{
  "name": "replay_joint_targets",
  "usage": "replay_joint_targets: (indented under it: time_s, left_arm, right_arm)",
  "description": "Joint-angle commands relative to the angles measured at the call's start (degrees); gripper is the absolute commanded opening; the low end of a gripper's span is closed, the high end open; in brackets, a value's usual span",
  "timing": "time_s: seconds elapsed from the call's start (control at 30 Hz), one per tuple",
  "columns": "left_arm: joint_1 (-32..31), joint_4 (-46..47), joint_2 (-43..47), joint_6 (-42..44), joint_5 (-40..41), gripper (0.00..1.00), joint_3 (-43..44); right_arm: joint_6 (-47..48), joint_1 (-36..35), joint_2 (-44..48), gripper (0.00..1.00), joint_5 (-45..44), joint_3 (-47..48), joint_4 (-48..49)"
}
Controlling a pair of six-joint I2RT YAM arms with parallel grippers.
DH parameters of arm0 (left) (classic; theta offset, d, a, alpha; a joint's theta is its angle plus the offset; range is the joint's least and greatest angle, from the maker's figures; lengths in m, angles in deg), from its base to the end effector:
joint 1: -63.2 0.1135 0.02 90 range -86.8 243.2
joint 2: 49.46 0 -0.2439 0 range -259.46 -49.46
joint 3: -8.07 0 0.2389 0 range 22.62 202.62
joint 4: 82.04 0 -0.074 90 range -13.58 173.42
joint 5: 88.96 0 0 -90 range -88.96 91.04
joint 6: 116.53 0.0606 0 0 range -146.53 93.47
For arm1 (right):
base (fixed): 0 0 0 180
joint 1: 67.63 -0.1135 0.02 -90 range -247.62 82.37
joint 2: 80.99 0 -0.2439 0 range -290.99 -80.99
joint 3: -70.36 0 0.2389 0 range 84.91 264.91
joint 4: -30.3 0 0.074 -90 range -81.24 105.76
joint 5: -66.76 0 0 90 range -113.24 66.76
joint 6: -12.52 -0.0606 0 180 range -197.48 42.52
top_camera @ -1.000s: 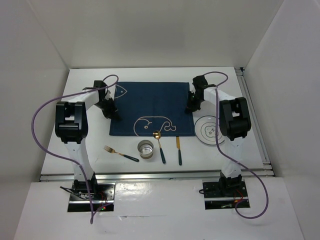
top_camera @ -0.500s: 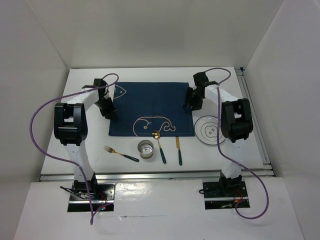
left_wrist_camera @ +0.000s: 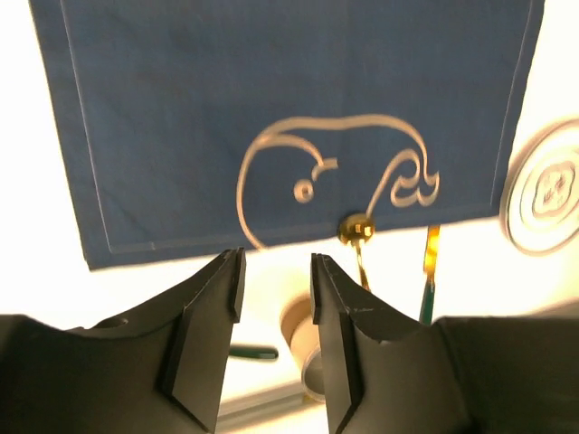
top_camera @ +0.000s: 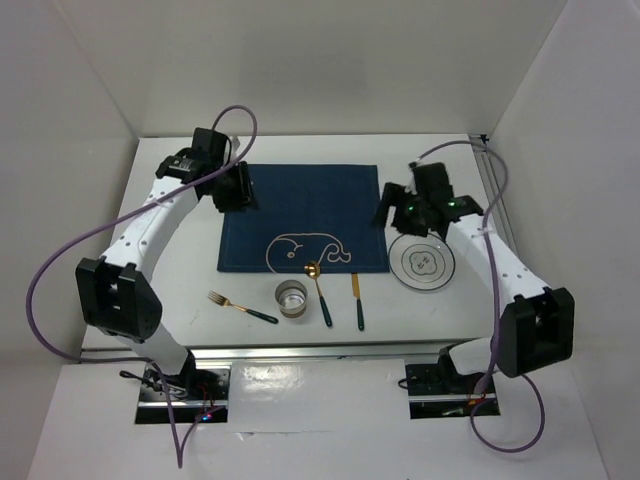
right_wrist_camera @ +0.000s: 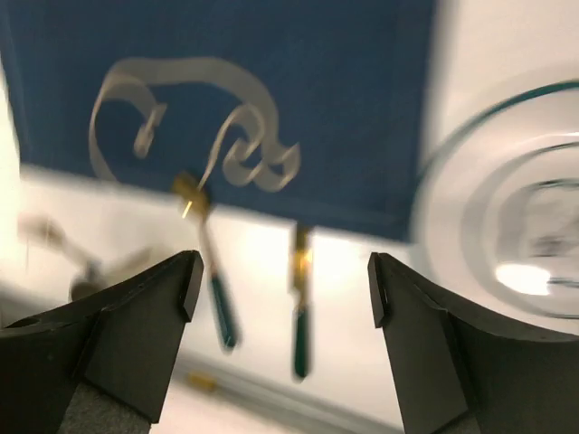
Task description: Set the dinner table for one person
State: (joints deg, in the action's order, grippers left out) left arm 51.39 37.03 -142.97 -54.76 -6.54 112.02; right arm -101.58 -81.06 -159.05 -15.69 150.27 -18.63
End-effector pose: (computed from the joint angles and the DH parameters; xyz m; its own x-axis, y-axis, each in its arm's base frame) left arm 0.3460 -0.0805 0.2968 -0.8002 -0.3117 -0.5124 -0.1061 0.9144 -0.3906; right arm 0.2896 0.0773 0.2617 -0.7797 0.2300 -0.5823 0.0012 0.9307 0.3659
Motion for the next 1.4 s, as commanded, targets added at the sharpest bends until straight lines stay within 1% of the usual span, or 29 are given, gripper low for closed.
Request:
replay_joint_targets:
  time_s: [0.0,0.03,0.07,0.1,0.17,0.3,0.37,0.43,0.5,0.53,0.6,0.63,0.7,0.73,0.77,0.8,0.83,0.9,0.97,1.0,1.03,1.1,1.13,1.17,1.2,1.23,1.27,1.33,1.37]
  left_arm:
    - [-0.1,-4.1,3.8,0.3,0.7,0.51,-3.4]
    - [0.6,-4.6,6.1,-0.2,0.7,0.51,-3.4]
    - [1.3,-4.6,7.4,-0.2,1.4,0.53,-4.1]
    - [2.4,-4.6,8.7,0.6,1.4,0.63,-5.1]
    - [3.2,-2.5,12.5,0.6,2.7,0.67,-6.6]
    - [5.2,-3.9,14.0,0.6,2.7,0.65,-7.2]
    - [5.2,-4.5,14.0,1.2,3.3,0.63,-6.7]
    - [5.8,-5.2,15.3,1.9,3.3,0.63,-7.3]
    - [7.0,-5.2,16.1,1.9,3.3,0.63,-8.0]
    - [7.0,-5.2,16.8,2.4,2.7,0.63,-8.6]
    - [7.5,-5.2,17.4,2.4,2.2,0.60,-8.6]
    - [7.5,-5.2,17.4,2.9,2.2,0.60,-9.2]
    - [8.0,-5.2,18.0,2.9,2.2,0.59,-9.2]
    - [8.6,-5.2,18.0,2.9,2.2,0.57,-9.2]
    - [8.6,-5.7,18.0,3.4,2.2,0.57,-9.2]
    - [8.6,-5.7,18.0,3.4,2.2,0.57,-9.2]
    - [8.6,-5.7,18.0,4.0,2.2,0.57,-9.2]
    - [9.2,-5.0,18.5,4.0,2.2,0.57,-11.3]
    - [9.2,-4.4,18.5,4.0,1.1,0.52,-12.6]
    - [9.2,-3.9,18.5,4.0,1.1,0.50,-13.1]
    - [9.2,-3.9,18.5,4.0,1.1,0.50,-13.7]
    - [9.2,-4.4,18.5,3.4,3.7,0.50,-13.7]
    - [9.2,-4.4,18.0,3.4,4.9,0.50,-13.7]
    - [9.2,-4.4,18.0,2.8,7.4,0.53,-13.1]
    - [8.7,-4.4,18.0,2.8,7.4,0.57,-13.1]
    - [8.6,-4.4,18.0,3.5,7.4,0.59,-13.1]
    - [8.6,-4.4,18.0,3.5,6.9,0.59,-12.5]
    - [8.0,-5.0,18.0,3.5,5.3,0.60,-12.5]
    - [7.3,-5.5,18.0,2.7,4.7,0.60,-12.0]
  right_arm:
    - [0.5,-10.7,0.9,0.87,5.7,-1.6,-0.4]
    - [-0.4,-13.8,0.9,0.88,6.2,-0.9,-0.4]
    - [-0.9,-19.8,0.4,0.89,5.5,0.4,-0.4]
    - [-2.2,-22.8,-1.5,0.89,4.5,1.1,-0.9]
    - [-3.0,-29.2,-3.8,0.90,2.7,1.7,0.0]
    - [-3.5,-36.4,-11.1,0.90,-1.2,5.6,1.6]
    - [-4.0,-39.2,-15.8,0.86,-4.7,7.4,1.7]
    - [-4.5,-39.7,-20.0,0.83,-6.5,10.3,0.4]
    - [-4.6,-40.3,-22.8,0.77,-7.0,11.7,0.4]
    - [-4.6,-40.3,-23.4,0.66,-7.0,11.7,0.4]
    - [-4.6,-40.3,-25.1,0.56,-7.0,11.7,1.4]
    - [-4.6,-40.3,-25.1,0.44,-6.5,11.7,1.4]
    - [-4.6,-40.8,-25.9,0.31,-6.5,12.5,0.6]
    - [-4.0,-40.8,-25.9,0.23,-6.5,13.7,-0.1]
    - [-4.0,-40.8,-25.9,0.08,-7.9,15.7,-0.9]
    - [-4.0,-40.8,-25.9,0.02,-8.8,16.9,-1.9]
    - [-4.0,-40.8,-25.0,0.00,-9.5,18.0,-3.3]
    - [-3.5,-39.5,-24.2,0.00,-11.0,21.4,-4.1]
    - [-2.1,-36.7,-24.2,0.00,-11.5,23.8,-6.3]
    - [-2.1,-35.3,-24.8,0.00,-13.9,25.2,-7.2]
    - [-2.1,-31.9,-25.8,0.00,-14.4,27.8,-8.0]
    - [-2.1,-27.6,-27.7,0.00,-13.8,30.8,-10.0]
    - [-2.1,-23.5,-28.9,0.00,-13.8,34.3,-10.7]
    - [-2.1,-21.6,-31.6,0.00,-13.8,36.2,-11.8]
    - [-2.1,-18.2,-33.1,0.00,-14.4,40.4,-11.8]
    - [-1.4,-16.7,-34.8,0.00,-14.4,40.5,-12.4]
    - [-0.6,-15.2,-38.4,0.00,-15.2,45.2,-13.0]
    - [-0.1,-11.8,-42.2,0.00,-16.7,50.4,-14.4]
    - [-0.1,-10.7,-45.8,0.00,-17.3,55.3,-14.4]
